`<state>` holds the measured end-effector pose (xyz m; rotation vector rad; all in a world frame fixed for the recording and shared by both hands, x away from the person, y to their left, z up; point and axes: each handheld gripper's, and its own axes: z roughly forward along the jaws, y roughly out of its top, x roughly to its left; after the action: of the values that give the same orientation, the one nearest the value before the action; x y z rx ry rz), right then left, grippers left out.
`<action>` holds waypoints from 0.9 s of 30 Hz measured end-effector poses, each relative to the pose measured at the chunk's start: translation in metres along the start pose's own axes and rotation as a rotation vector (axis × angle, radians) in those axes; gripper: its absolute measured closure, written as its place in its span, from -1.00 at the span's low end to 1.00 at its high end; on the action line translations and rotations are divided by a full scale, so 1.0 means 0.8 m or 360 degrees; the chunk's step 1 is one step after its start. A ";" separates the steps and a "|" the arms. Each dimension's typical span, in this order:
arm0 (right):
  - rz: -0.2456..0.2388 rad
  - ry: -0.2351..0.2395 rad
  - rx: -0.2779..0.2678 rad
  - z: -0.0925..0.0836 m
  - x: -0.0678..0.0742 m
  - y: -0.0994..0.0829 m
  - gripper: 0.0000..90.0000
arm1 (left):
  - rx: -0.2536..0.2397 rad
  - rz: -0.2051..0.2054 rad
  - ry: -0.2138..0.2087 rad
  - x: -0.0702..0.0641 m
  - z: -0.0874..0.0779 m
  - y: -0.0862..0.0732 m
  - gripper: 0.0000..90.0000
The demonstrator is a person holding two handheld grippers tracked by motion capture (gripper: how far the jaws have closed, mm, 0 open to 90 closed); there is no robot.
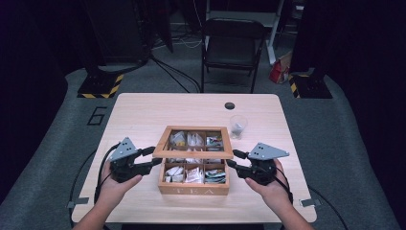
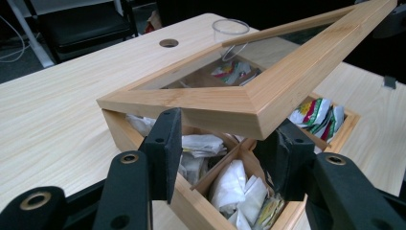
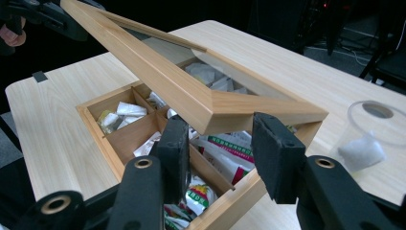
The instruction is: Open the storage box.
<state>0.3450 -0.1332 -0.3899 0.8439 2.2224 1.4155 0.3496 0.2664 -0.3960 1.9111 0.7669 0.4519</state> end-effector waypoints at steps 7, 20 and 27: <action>-0.0008 -0.0003 0.0015 0.003 0.005 -0.016 0.29 | 0.0013 0.0022 -0.0011 -0.005 0.001 -0.016 0.15; -0.0009 -0.0001 0.0061 0.007 0.013 -0.036 0.28 | 0.0047 0.0044 -0.0015 -0.013 0.003 -0.035 0.15; -0.0029 -0.0008 0.0102 0.008 0.016 -0.041 0.28 | 0.0076 0.0051 -0.0022 -0.015 0.003 -0.041 0.15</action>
<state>0.3301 -0.1306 -0.4223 0.8445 2.2766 1.3391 0.3324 0.2669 -0.4262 1.9712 0.7446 0.4431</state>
